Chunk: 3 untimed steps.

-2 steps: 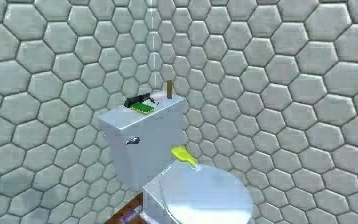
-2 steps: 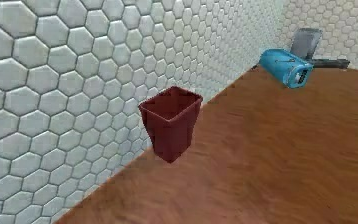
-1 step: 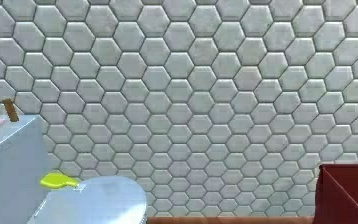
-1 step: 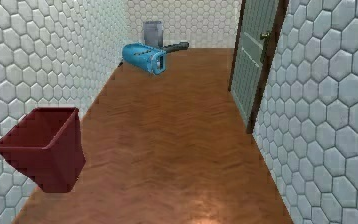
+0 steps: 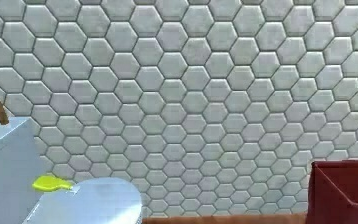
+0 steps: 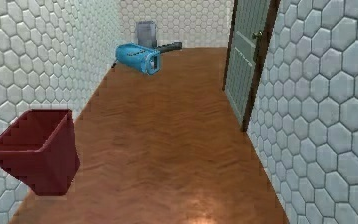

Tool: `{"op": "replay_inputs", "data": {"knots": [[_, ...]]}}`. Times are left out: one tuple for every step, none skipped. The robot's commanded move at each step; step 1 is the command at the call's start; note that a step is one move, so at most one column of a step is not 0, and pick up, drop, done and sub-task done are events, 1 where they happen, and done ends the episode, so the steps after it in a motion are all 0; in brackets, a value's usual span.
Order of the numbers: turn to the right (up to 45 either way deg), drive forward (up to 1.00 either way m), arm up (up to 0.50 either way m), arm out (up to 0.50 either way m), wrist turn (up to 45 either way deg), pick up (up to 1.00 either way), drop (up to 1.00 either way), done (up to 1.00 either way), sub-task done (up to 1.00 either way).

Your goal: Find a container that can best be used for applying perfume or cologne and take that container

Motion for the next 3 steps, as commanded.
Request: {"op": "replay_inputs", "data": {"knots": [[9.0, 0.0, 0.0, 0.0, 0.0, 0.0, 0.0, 0.0, 0.0], [0.0, 0.7, 0.0, 0.0, 0.0, 0.0, 0.0, 0.0, 0.0], [45.0, 0.0, 0.0, 0.0, 0.0, 0.0, 0.0, 0.0, 0.0]]}}
